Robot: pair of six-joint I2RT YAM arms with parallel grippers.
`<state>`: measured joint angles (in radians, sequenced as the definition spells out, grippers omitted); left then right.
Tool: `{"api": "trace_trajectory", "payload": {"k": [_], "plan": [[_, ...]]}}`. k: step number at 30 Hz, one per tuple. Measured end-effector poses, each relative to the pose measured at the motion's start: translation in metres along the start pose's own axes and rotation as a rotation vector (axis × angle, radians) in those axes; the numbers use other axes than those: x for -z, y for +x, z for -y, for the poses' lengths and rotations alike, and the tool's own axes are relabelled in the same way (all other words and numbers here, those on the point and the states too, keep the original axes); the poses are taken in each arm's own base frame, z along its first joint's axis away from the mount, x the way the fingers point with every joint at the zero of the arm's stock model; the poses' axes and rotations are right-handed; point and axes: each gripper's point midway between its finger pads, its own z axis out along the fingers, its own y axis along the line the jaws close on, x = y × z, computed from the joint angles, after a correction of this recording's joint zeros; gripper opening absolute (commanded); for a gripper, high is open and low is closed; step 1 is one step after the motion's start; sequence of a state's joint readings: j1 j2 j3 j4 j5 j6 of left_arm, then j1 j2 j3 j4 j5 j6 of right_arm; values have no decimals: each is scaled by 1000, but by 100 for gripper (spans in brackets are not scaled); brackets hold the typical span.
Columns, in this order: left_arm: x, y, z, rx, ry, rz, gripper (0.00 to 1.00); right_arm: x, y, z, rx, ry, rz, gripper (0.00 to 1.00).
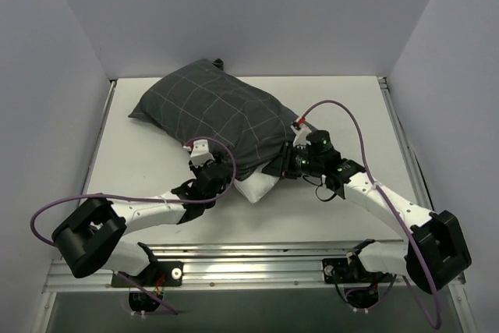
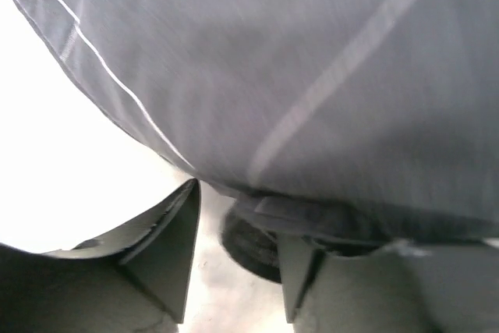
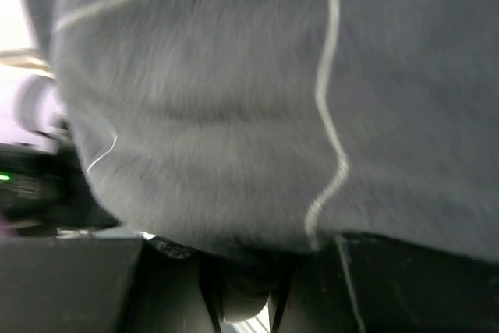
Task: Remove the pillowcase from the pillow
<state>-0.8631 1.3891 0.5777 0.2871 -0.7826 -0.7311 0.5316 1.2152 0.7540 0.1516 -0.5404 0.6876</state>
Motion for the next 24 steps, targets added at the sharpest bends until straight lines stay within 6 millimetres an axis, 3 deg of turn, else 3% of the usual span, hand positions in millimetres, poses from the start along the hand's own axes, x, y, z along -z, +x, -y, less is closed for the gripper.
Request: {"api": "trace_trajectory", "payload": {"k": [4,9,12,16,19,24], "plan": [[0,20,-4,-28,20,-62,61,-11,27,33,-15,52,-35,0],[-1,32,-10,-48,22,-115,77,-25,38,48,-10,75,-49,1],[0,36,-16,-57,22,-161,84,-29,38,51,7,85,-46,14],[17,30,-10,-59,78,-223,92,-26,37,56,37,139,-43,48],[34,14,10,-52,161,-265,95,-19,32,60,63,202,-33,67],[72,-32,52,-52,339,-291,95,7,15,60,113,311,13,83]]}}
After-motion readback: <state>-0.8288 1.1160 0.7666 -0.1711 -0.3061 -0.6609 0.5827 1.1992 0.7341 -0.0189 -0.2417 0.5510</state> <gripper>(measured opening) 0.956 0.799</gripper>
